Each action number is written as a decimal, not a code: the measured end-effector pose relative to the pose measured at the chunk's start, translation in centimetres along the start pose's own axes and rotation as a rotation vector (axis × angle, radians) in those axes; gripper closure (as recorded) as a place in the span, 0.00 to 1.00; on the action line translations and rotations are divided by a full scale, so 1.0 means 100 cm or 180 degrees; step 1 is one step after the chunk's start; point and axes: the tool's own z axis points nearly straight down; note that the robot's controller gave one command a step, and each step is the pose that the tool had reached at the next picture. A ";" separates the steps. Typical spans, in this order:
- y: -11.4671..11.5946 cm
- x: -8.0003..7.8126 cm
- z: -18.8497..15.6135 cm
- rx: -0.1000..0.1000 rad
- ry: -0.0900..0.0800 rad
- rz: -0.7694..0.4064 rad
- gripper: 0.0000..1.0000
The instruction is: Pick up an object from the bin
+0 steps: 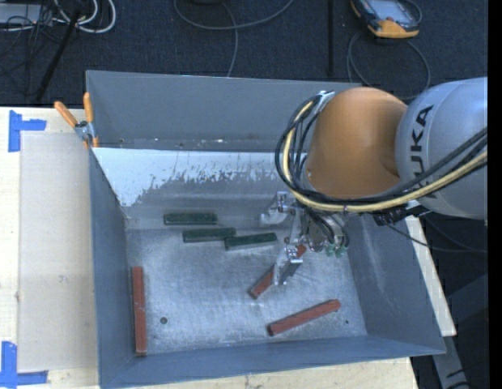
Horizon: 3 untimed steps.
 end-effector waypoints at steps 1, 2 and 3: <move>-0.024 -0.003 0.040 -0.0002 -0.0024 -0.0189 0.00; -0.033 -0.004 0.054 0.0002 -0.0019 -0.0236 0.00; 0.008 0.004 0.043 0.0006 0.0039 -0.0421 0.00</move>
Offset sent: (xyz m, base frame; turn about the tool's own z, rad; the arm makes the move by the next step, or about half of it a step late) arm 0.0115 -0.0413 -0.1346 -0.1700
